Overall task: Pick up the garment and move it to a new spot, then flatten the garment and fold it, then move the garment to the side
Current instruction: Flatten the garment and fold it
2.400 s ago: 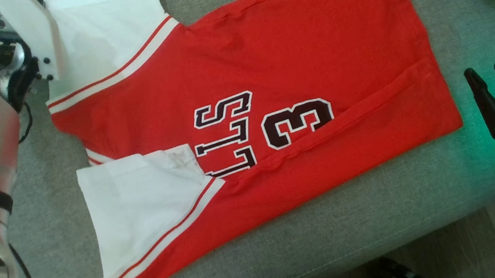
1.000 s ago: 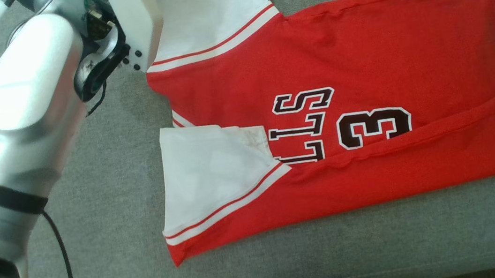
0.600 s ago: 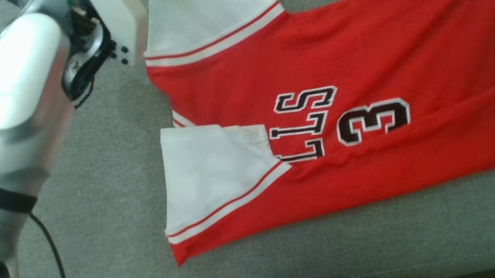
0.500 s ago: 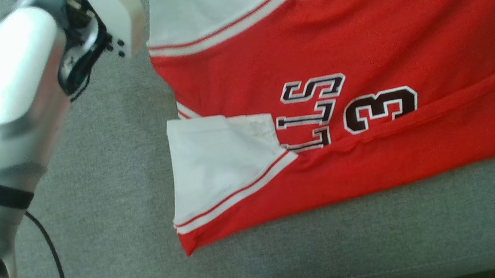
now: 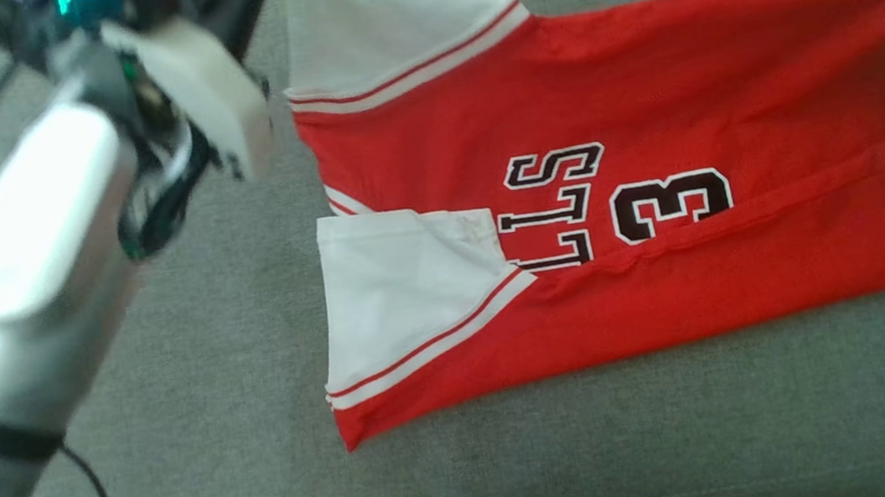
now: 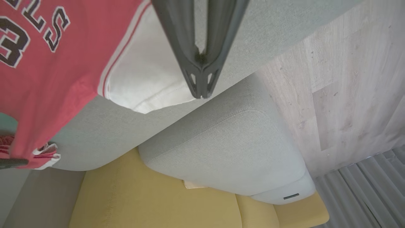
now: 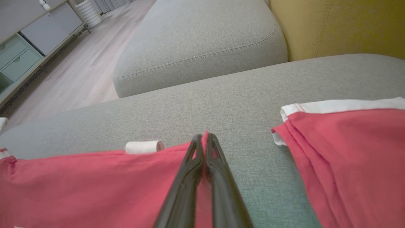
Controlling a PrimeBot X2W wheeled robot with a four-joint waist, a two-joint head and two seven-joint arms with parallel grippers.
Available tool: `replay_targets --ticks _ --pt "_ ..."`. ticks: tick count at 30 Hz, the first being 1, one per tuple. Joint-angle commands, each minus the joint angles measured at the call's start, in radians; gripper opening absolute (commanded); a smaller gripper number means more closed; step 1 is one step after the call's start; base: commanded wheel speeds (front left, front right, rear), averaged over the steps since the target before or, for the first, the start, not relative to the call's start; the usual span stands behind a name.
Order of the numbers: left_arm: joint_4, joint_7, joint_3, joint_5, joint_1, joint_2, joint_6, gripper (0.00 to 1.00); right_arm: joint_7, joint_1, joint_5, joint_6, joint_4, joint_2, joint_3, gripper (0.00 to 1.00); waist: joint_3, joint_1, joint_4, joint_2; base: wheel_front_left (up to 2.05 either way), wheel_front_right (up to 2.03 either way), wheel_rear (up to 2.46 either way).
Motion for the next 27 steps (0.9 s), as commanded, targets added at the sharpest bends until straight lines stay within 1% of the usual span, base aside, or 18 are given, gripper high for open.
replay_targets --ticks 1,8,12,16,19,22,27 --pt "-0.049 -0.005 0.039 0.004 -0.022 0.057 0.019 0.0 -0.016 0.025 0.01 -0.001 -0.021 -0.045 -0.001 0.0 -0.009 0.0 0.008 0.0 0.0 0.0 0.0" --pt "-0.285 0.001 0.028 -0.003 0.176 0.128 0.137 0.0 -0.058 0.123 0.052 -0.001 -0.025 -0.064 0.011 0.0 -0.059 0.0 0.029 0.0 0.0 0.0 0.0" --pt "-0.363 0.018 0.04 -0.056 0.265 0.157 0.167 0.0 -0.065 0.157 0.064 -0.001 0.005 -0.069 0.013 0.0 -0.085 0.0 0.034 0.0 0.0 0.0 0.0" --pt "-0.469 0.01 0.033 -0.053 0.383 0.196 0.244 0.0 -0.083 0.216 0.08 -0.001 0.017 -0.065 0.015 0.0 -0.105 0.0 0.046 0.0 0.0 0.0 0.0" --pt "-0.541 0.011 0.029 -0.073 0.466 0.217 0.286 0.0 -0.094 0.256 0.092 -0.001 0.015 -0.066 0.011 0.0 -0.11 0.0 0.055 0.0 0.0 0.0 0.0" --pt "-0.573 -0.001 0.025 -0.094 0.535 0.231 0.309 0.0 -0.103 0.291 0.098 -0.001 0.011 -0.061 0.01 0.0 -0.112 0.0 0.059 0.0 0.0 0.0 0.0" --pt "-0.573 -0.016 -0.009 -0.12 0.618 0.209 0.32 0.0 -0.109 0.335 0.102 -0.001 0.01 -0.047 0.012 0.0 -0.115 0.0 0.062 0.0 0.0 0.0 0.0"
